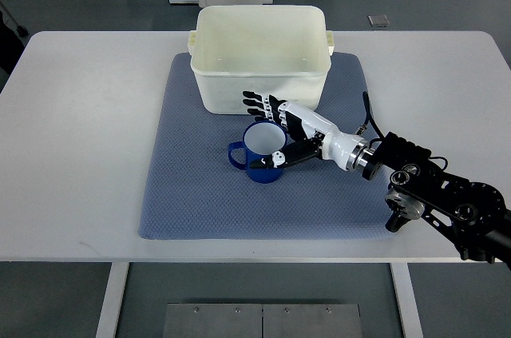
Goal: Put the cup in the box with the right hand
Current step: 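Close the right hand fingers around the blue mug's body, then lift the blue mug with the right hand above the cream tub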
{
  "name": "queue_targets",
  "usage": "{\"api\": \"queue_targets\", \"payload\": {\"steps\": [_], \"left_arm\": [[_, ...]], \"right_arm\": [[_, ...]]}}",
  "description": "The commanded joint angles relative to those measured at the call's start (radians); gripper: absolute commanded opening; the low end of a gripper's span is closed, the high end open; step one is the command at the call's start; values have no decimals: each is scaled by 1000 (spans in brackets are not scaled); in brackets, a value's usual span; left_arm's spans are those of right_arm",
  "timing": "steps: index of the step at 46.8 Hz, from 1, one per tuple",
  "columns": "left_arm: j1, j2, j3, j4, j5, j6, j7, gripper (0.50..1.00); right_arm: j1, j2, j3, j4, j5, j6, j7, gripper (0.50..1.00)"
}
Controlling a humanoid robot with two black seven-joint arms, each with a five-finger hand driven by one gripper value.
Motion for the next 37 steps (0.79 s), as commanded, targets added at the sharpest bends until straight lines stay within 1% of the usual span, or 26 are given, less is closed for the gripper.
{"api": "queue_targets", "payload": {"steps": [1, 8, 19, 26, 31, 33, 35, 37], "left_arm": [[0, 0, 0, 0, 1, 0, 0, 1000], [0, 0, 0, 0, 0, 0, 0, 1000], [0, 0, 0, 0, 0, 0, 0, 1000], [0, 0, 0, 0, 0, 0, 0, 1000], [0, 0, 0, 0, 1, 0, 0, 1000], [0, 0, 0, 0, 0, 0, 0, 1000], [0, 0, 0, 0, 0, 0, 0, 1000], [0, 0, 0, 0, 0, 0, 0, 1000]], "right_arm": [[1, 5, -6, -16, 0, -5, 7, 1000], [0, 19, -28, -31, 2, -31, 7, 1000], [-5, 29, -45, -51, 3, -38, 7, 998], [-6, 43, -55, -70, 5, -76, 10, 989], [-6, 45, -66, -76, 6, -79, 25, 935], [-6, 45, -72, -76, 6, -79, 30, 897], [-6, 45, -83, -76, 6, -79, 34, 833], [-6, 43, -94, -77, 6, -79, 50, 728]]}}
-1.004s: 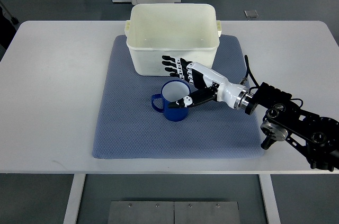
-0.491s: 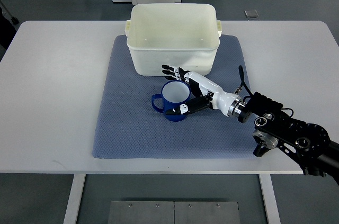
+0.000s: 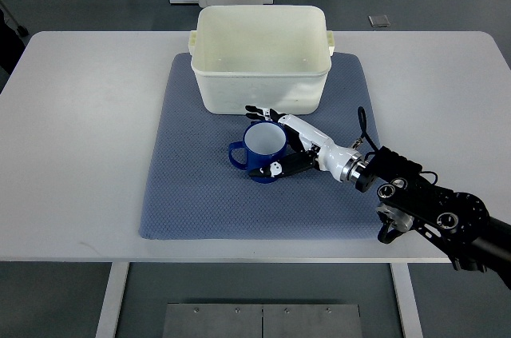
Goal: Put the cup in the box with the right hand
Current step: 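Lift the blue mug with the right hand above the cream tub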
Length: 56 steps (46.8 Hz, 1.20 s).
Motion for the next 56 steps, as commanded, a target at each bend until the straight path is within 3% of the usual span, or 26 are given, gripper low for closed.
{"api": "queue_targets", "payload": {"steps": [1, 3, 21, 40, 56], "left_arm": [[0, 0, 0, 0, 0, 0, 0, 1000], [0, 0, 0, 0, 0, 0, 0, 1000], [0, 0, 0, 0, 0, 0, 0, 1000], [0, 0, 0, 0, 0, 0, 0, 1000], [0, 0, 0, 0, 0, 0, 0, 1000]], "right_arm": [[0, -2, -19, -1, 0, 2, 25, 661], [2, -2, -28, -6, 0, 2, 36, 500], [23, -6, -26, -11, 14, -3, 66, 500], [132, -224, -6, 207, 71, 9, 56, 500], [284, -249, 36, 195, 202, 8, -27, 500]]}}
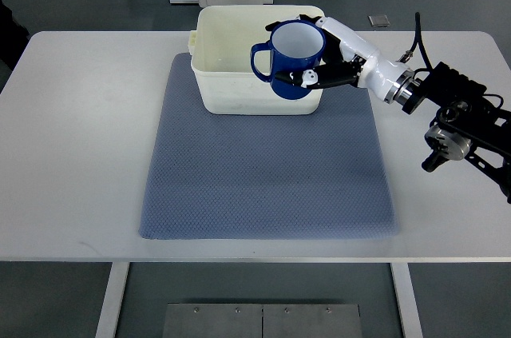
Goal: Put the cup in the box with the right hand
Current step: 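Lift the blue mug with the right hand above the cream tub, then lower the mug into the tub and open the right hand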
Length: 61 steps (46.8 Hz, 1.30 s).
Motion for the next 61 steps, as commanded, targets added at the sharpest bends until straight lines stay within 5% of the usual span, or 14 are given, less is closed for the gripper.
{"api": "queue_targets", "payload": {"steps": [1, 34, 61], "left_arm": [[0, 0, 0, 0, 0, 0, 0, 1000], [0, 0, 0, 0, 0, 0, 0, 1000], [0, 0, 0, 0, 1, 0, 0, 1000]], "right_arm": [[31, 2, 0, -21, 34, -2, -19, 500], [134, 297, 37, -459, 49, -18, -84, 500], [105, 380, -19, -515, 47, -115, -84, 500]]}}
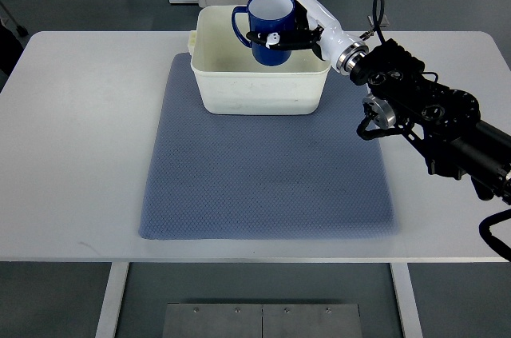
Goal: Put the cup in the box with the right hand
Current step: 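Lower the mug into the tub and open the right hand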
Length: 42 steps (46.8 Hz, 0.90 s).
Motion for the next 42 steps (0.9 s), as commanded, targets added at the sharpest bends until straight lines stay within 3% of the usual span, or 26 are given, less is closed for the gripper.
{"api": "queue_targets", "payload": {"steps": [1, 20, 30, 31, 34, 36, 40, 42], "left_arm": [[0, 0, 0, 0, 0, 0, 0, 1000], [0, 0, 0, 0, 0, 0, 0, 1000], [0, 0, 0, 0, 0, 0, 0, 1000], [0, 0, 0, 0, 0, 0, 0, 1000], [0, 0, 0, 0, 0, 0, 0, 1000], [0, 0, 0, 0, 0, 0, 0, 1000], [0, 0, 0, 0, 0, 0, 0, 1000], [0, 0, 0, 0, 0, 0, 0, 1000]], "right_arm": [[-5, 7, -9, -3, 0, -21, 1, 500], [-11, 28, -15, -34, 2, -101, 3, 500], [-22, 28, -12, -32, 2, -101, 4, 500], [-22, 28, -12, -32, 2, -101, 4, 522], [-24, 28, -12, -32, 2, -102, 4, 758], [-24, 28, -12, -32, 2, -101, 4, 878], [-25, 28, -12, -31, 2, -102, 4, 979], [-30, 28, -12, -29, 2, -101, 4, 987]]}}
